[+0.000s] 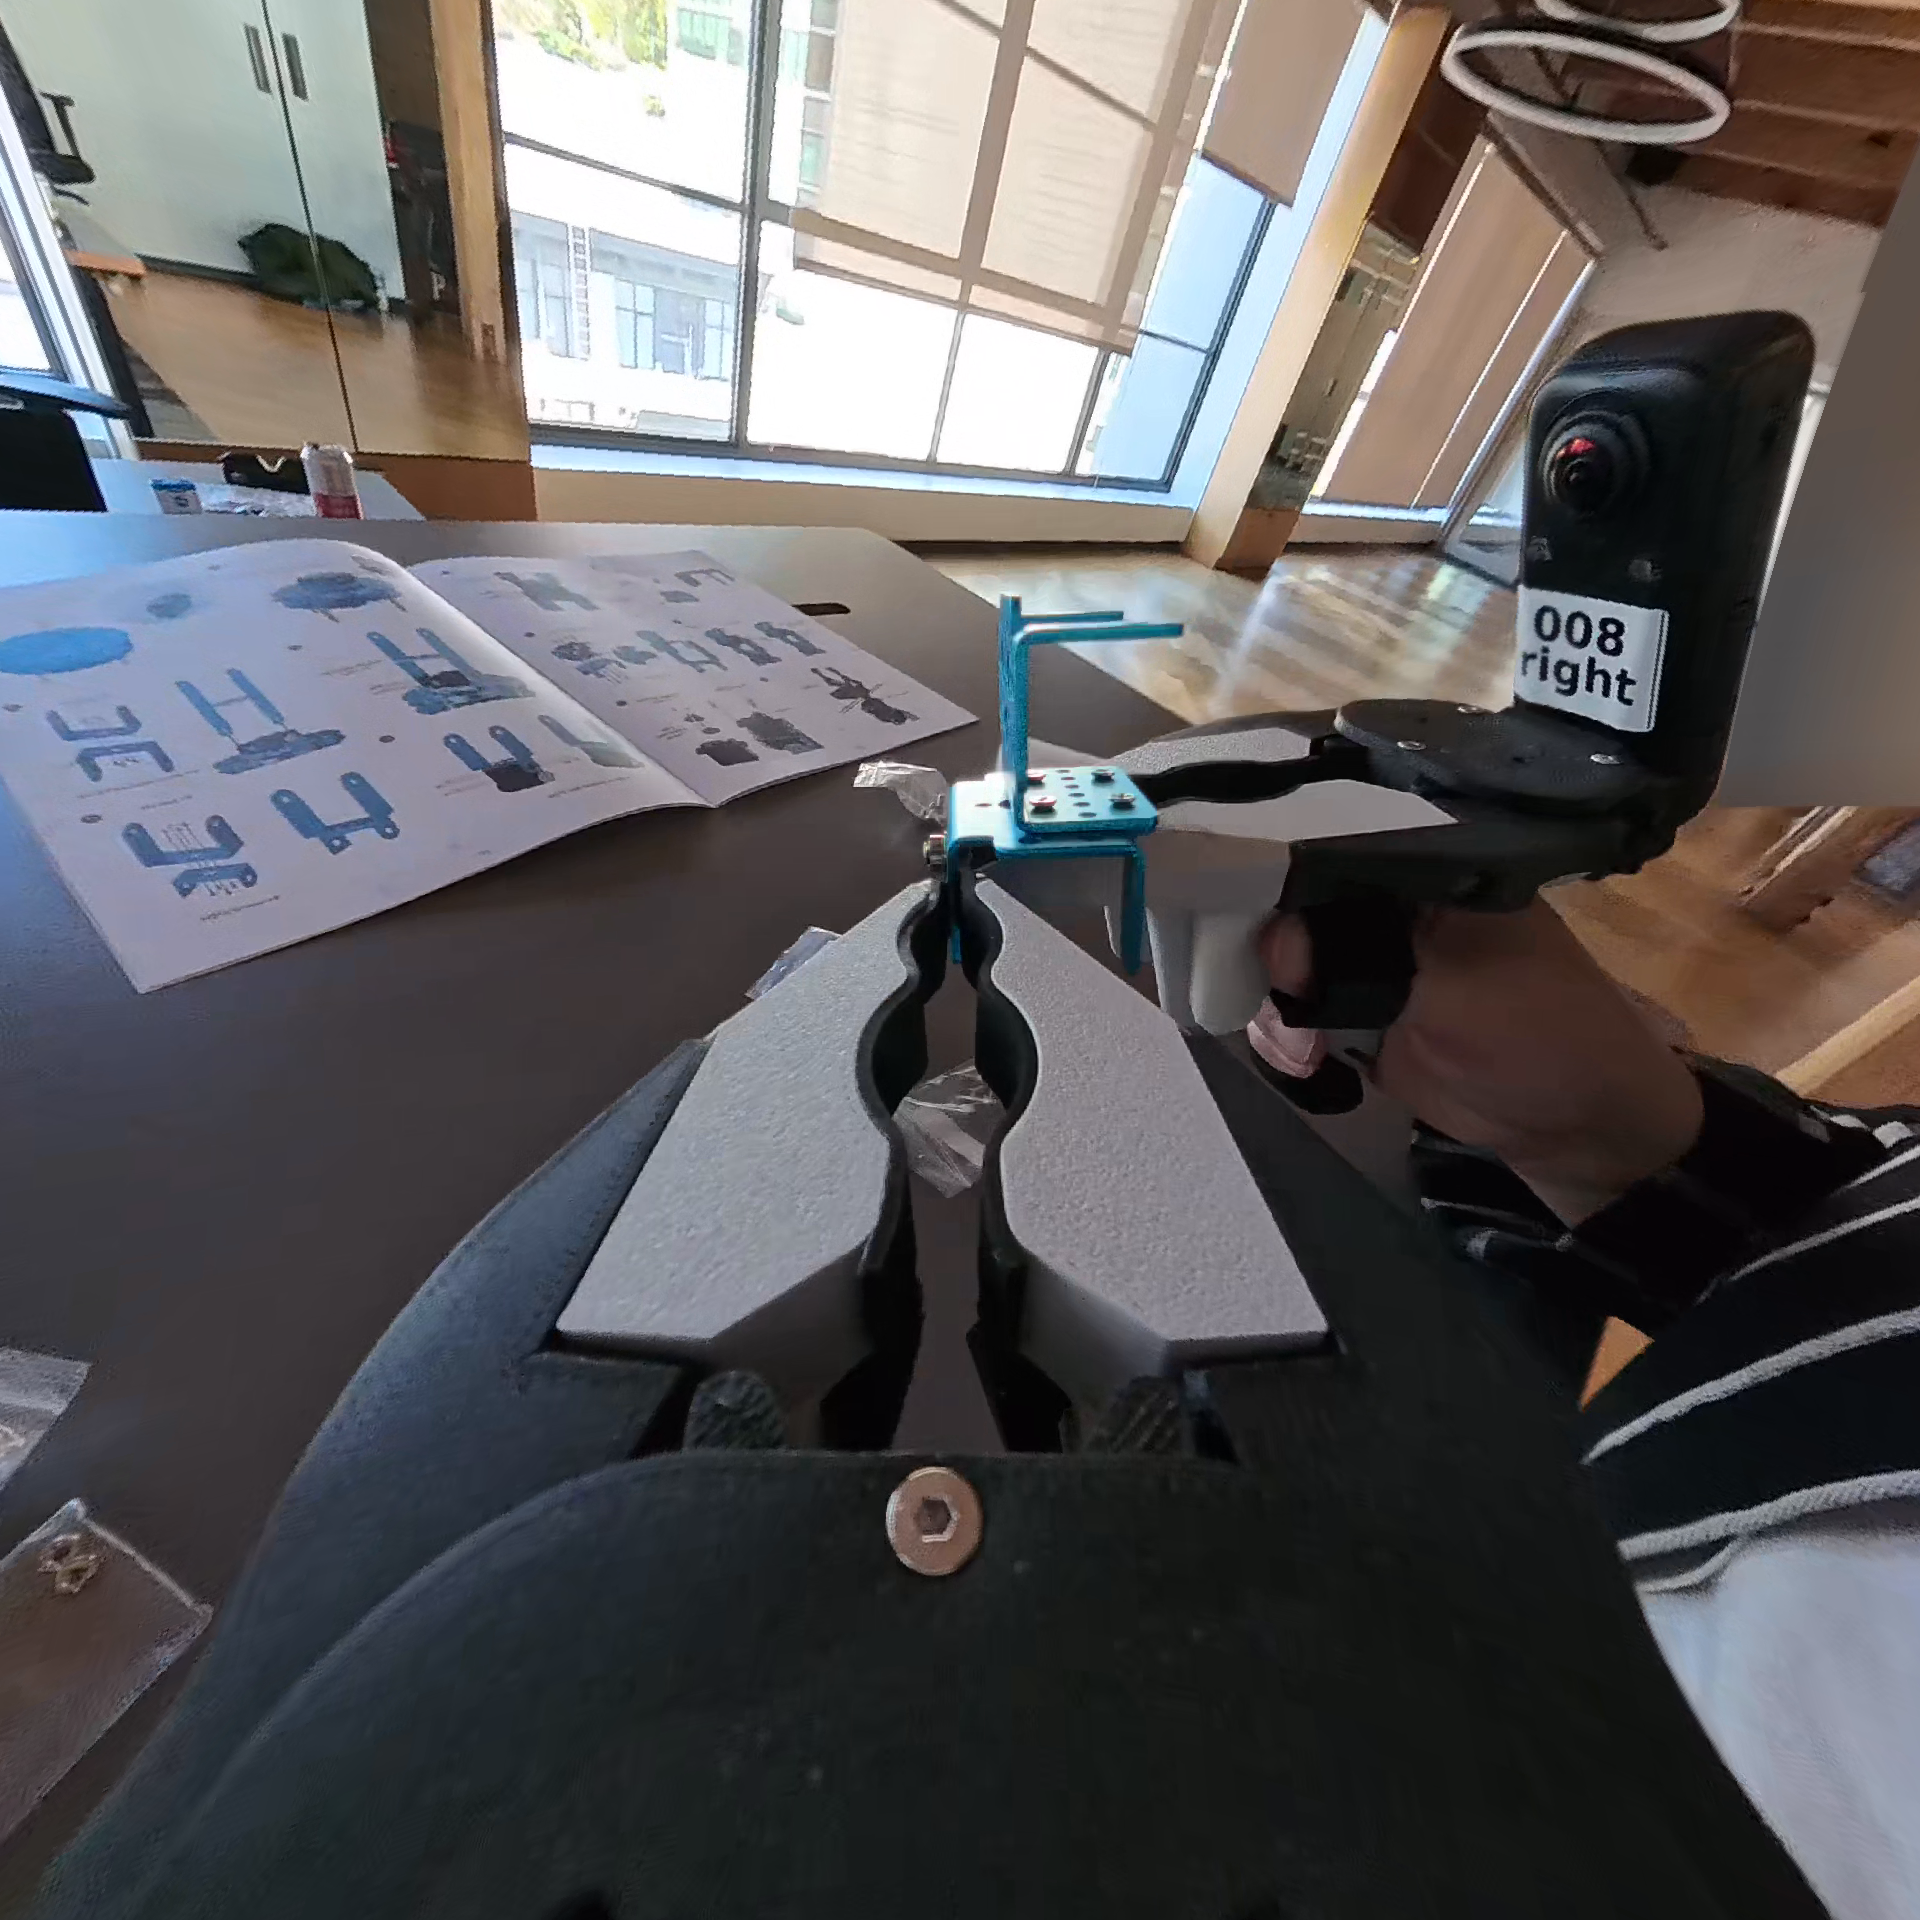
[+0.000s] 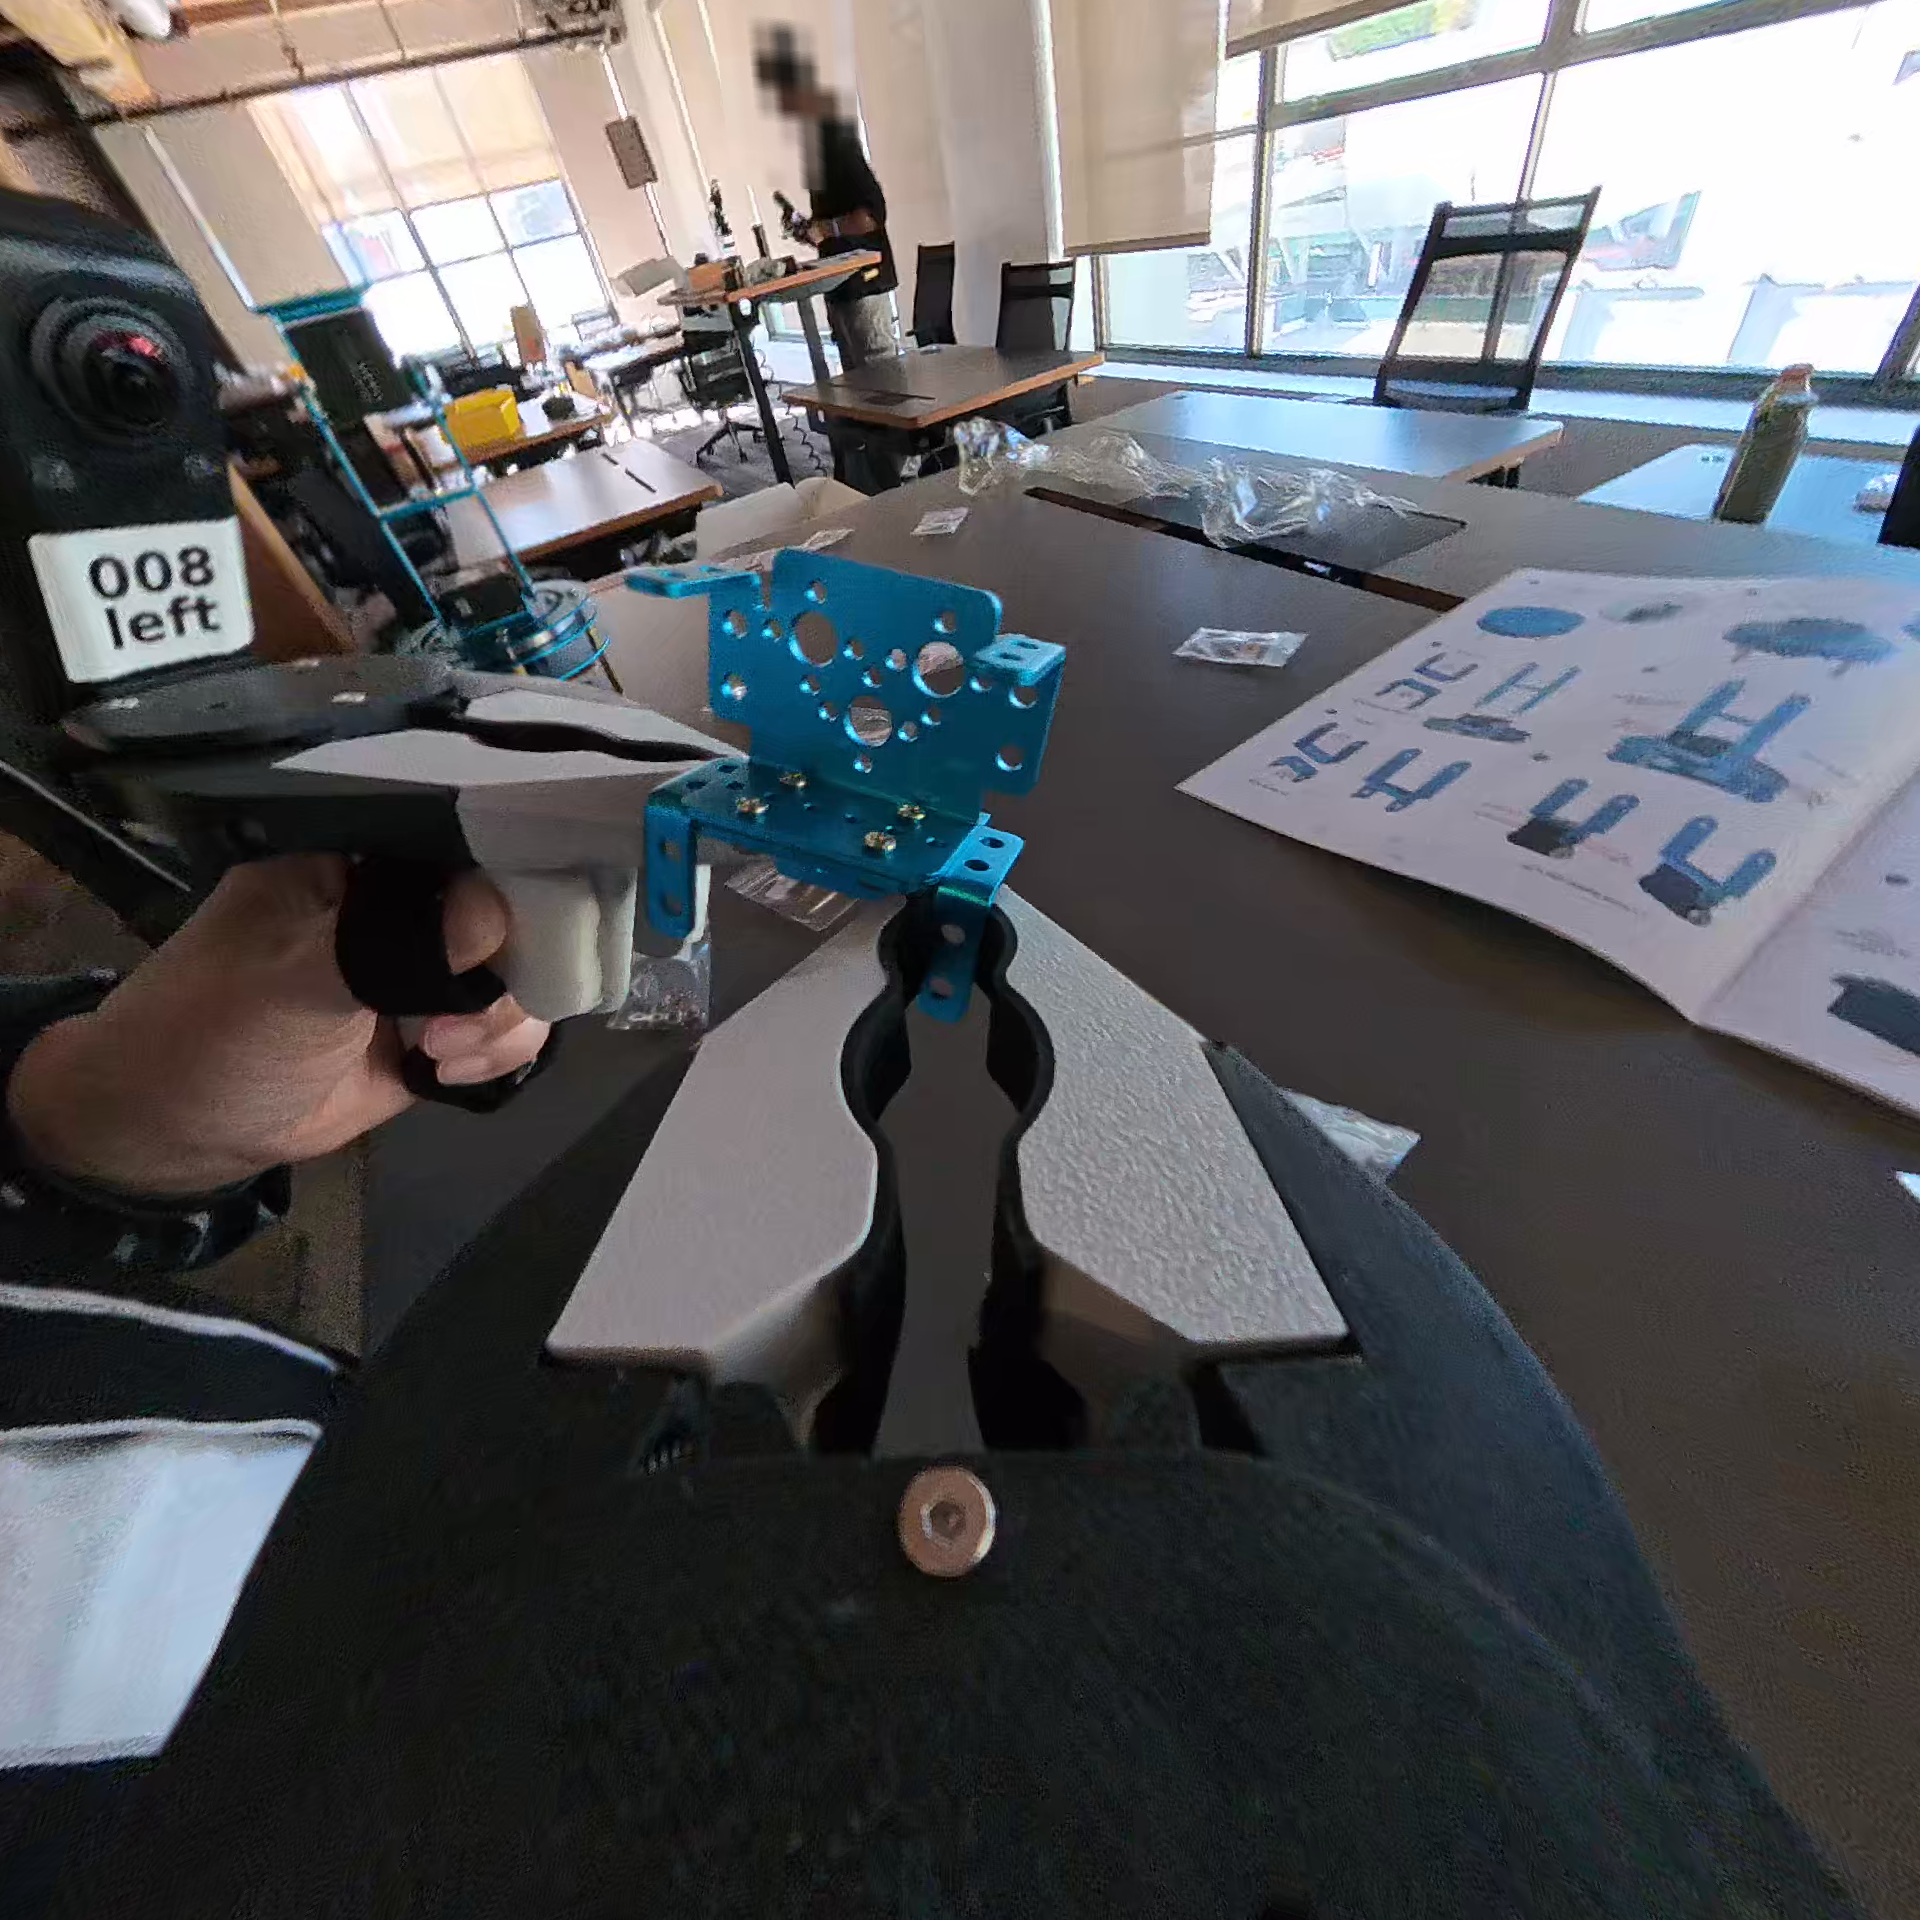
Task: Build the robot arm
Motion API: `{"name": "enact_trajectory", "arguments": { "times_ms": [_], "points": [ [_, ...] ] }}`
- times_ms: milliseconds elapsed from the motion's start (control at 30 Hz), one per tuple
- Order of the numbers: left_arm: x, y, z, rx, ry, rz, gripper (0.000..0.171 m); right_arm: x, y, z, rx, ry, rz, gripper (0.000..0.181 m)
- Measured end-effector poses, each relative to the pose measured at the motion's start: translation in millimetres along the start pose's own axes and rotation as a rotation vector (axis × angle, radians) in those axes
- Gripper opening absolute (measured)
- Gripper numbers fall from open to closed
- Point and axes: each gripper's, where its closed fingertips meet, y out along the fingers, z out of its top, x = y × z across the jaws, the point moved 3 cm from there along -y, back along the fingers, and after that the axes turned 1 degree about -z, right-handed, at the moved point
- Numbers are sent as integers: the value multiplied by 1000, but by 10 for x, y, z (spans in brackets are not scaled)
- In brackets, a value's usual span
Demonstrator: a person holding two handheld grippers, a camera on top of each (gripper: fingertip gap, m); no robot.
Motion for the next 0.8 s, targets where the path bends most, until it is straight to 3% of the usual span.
{"name": "enact_trajectory", "arguments": {
  "times_ms": [100,267,333,400,700,800],
  "points": [
    [-45,119,-31,-32,1,28,0,139,20,-66,19,89,12,6],
    [-71,184,-33,-43,-13,51,0,324,65,-107,-5,161,12,31],
    [-42,193,-18,-30,-6,35,0,297,46,-93,11,202,50,28],
    [-19,211,-13,-28,-9,21,0,237,11,-58,33,208,108,9],
    [48,205,-8,-11,7,20,0,268,-45,-74,18,202,95,20],
    [72,215,-27,-19,22,37,0,226,-67,-86,6,178,111,8]
  ]
}}
